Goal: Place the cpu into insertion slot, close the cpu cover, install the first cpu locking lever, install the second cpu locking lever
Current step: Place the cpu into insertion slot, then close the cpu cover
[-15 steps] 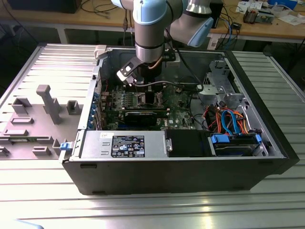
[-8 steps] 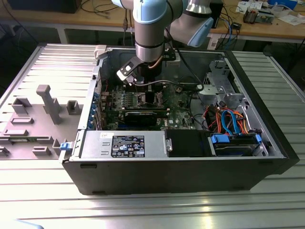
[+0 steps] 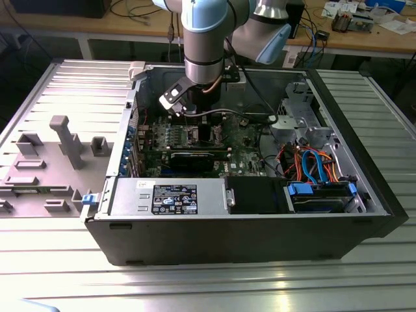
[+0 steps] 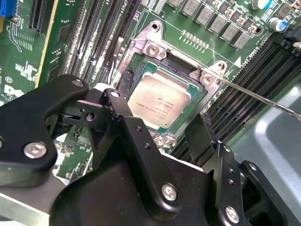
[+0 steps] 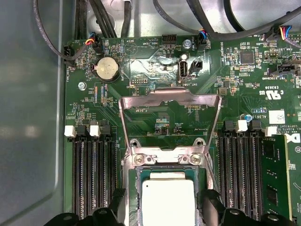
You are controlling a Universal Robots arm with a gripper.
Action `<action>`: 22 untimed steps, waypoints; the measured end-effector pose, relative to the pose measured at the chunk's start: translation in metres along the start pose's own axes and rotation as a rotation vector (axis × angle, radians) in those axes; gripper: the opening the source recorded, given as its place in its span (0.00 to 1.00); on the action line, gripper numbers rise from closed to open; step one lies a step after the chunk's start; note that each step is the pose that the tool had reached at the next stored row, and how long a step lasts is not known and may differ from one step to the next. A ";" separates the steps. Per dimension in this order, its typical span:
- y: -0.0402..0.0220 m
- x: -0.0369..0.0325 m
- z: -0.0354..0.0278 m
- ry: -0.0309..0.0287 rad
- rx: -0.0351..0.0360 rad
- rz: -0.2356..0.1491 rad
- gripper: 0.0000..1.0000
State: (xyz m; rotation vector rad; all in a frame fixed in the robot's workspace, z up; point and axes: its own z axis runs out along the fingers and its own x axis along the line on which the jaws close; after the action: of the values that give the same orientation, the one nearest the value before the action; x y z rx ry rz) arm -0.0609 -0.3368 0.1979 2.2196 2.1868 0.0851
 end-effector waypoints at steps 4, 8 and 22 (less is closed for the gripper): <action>0.0008 0.0002 -0.0144 -0.0001 0.0007 0.000 0.74; 0.0016 0.0005 -0.0229 0.0000 0.0031 0.000 0.59; 0.0059 0.0005 -0.0234 -0.0005 0.0165 -0.004 0.11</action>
State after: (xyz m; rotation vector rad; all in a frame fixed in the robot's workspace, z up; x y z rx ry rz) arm -0.0563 -0.3369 0.2216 2.2234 2.1997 0.0666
